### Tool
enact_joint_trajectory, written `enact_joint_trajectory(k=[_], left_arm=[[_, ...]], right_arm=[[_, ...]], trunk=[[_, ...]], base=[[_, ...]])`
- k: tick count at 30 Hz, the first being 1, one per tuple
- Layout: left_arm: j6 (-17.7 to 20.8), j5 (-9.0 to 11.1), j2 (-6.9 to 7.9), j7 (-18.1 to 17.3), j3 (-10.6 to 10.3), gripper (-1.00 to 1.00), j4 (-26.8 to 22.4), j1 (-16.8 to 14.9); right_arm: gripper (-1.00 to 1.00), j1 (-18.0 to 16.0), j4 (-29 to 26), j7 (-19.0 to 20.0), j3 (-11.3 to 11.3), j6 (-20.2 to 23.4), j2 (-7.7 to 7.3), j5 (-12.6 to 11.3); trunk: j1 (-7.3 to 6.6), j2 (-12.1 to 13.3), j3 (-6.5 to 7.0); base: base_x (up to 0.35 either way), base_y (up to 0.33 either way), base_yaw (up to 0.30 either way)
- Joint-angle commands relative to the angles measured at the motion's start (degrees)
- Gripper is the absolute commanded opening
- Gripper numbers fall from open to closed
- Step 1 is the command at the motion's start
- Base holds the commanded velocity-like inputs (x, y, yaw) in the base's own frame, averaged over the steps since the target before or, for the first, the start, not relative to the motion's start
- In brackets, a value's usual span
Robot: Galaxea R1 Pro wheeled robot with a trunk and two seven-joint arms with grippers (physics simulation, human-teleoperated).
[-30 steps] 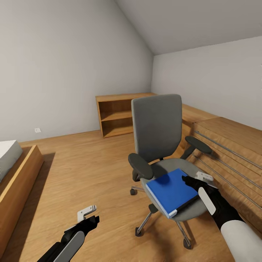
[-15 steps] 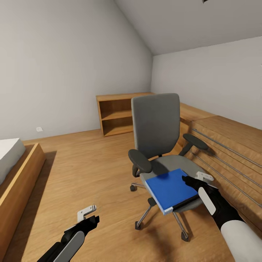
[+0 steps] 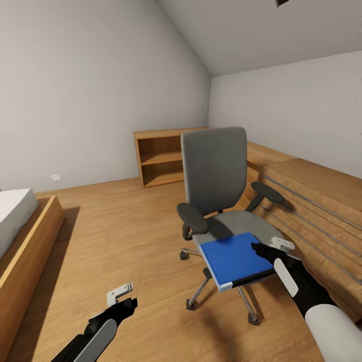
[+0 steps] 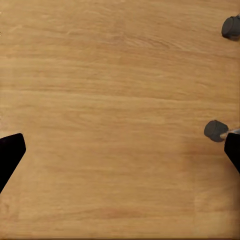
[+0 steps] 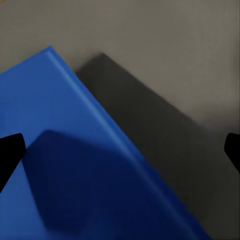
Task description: In the bedroom, organize the workspace by keeping the computer under the desk, ensuring the monitor is on the desk, placing the keyboard on the desk next to the monitor, placing the mouse on the desk next to the keyboard, moving the folder from the swivel chair onto the desk next to the mouse, stacking the notebook on top of the folder with the pen on top of the notebook, and positioning the swivel chair next to the desk.
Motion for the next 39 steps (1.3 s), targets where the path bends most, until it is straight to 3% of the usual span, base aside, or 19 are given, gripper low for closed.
enact_joint_trajectory(k=[1,8,39], left_arm=[[0.10,0.27,0.06,0.41,-0.15,1.00,-0.10,-0.05],[0.12,0.31,0.06,0.41,-0.15,1.00,-0.10,-0.05],[0.18,0.33,0.06,0.56,-0.15,1.00,-0.10,-0.05]], right_arm=[[1.00,0.01,1.44,-0.47,0.15,0.30,-0.04,-0.59],[1.00,0.01,1.44,-0.48,0.15,0.34,-0.04,-0.59],[1.00,0.01,1.44,-0.41,0.15,0.19,-0.04,-0.59]], trunk=[[-0.02,-0.02,-0.06],[-0.02,-0.02,-0.06],[-6.83,12.41,5.50]], base=[[-0.074,0.000,0.000],[-0.023,0.000,0.000],[-0.001,0.000,0.000]])
